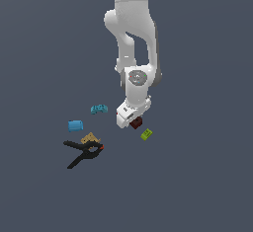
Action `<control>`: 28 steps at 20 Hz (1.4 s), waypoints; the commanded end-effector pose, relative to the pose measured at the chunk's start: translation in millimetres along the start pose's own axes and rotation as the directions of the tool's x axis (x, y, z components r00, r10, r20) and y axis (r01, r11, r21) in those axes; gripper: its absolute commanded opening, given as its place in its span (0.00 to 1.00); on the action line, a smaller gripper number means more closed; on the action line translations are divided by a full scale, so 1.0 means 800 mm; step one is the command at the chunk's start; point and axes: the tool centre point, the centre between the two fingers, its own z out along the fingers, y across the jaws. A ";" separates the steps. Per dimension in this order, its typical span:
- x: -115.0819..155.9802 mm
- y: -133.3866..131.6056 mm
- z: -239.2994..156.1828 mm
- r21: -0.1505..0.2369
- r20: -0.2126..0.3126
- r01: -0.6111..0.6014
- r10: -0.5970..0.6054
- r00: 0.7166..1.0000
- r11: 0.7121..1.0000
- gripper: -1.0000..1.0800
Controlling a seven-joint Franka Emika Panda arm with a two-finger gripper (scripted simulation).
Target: Pick up a designated object from a clutter of objects.
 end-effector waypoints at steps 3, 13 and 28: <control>0.000 0.000 0.002 -0.001 -0.001 0.000 0.000 1.000 1.000 0.00; 0.000 0.001 0.000 -0.001 -0.001 0.000 0.000 1.000 1.000 0.00; 0.018 -0.014 -0.085 -0.002 -0.001 0.000 0.000 1.000 1.000 0.00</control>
